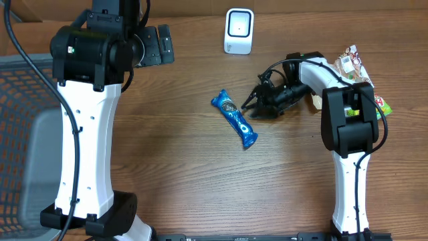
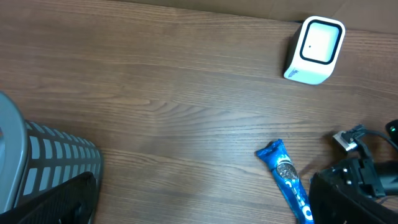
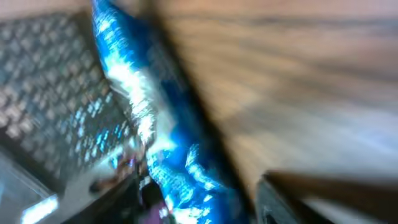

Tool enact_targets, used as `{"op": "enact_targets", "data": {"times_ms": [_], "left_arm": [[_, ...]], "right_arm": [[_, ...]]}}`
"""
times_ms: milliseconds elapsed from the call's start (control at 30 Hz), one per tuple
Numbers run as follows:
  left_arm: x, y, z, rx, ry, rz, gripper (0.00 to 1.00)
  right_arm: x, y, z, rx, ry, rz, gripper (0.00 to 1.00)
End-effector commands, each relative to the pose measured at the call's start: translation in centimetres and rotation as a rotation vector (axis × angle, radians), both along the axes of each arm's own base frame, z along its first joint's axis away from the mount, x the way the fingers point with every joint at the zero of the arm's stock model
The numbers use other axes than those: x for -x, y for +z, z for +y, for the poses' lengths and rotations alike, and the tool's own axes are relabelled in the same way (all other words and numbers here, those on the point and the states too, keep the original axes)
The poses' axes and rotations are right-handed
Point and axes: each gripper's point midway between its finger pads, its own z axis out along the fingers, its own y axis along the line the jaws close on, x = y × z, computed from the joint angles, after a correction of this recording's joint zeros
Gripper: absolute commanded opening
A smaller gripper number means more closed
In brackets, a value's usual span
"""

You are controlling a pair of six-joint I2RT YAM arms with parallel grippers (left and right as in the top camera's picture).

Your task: Scan the item barcode

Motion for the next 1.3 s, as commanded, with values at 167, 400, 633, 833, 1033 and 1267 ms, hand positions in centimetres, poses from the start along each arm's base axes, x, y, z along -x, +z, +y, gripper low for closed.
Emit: {"op": "enact_targets", "data": {"times_ms": [167,400,633,833,1033,1267], "left_arm": [[-0.1,0.0,0.2,-0.022,-0.007,-0.002,1.00],[-0.1,0.0,0.2,-0.021,-0.007,-0.003,1.00],[-0.1,0.0,0.2,-0.022,-0.007,-0.002,1.00],[-0.1,0.0,0.2,-0.022,-0.007,-0.002,1.00],[-0.1,0.0,0.2,-0.022,-0.007,-0.002,1.00],[-0.1,0.0,0.2,-0.022,-0.007,-0.003,1.00]], "right_arm": [[-4.2,3.7,-3.8,0.560,0.040,-0.327,1.00],[-3.3,4.8,0.7,0.821,0.248,-0.608,1.00],[-2.4,4.9,7.1,0.748,0.333,-0.771,0.98],[-1.5,4.8,8.2,0.791,0.421,-0.839,0.46],[-1.6,4.0,7.8,0.955,0.460,-0.923,0.48],[-1.9,2.4,7.9,1.006,0.463,-0.968,0.48]]}}
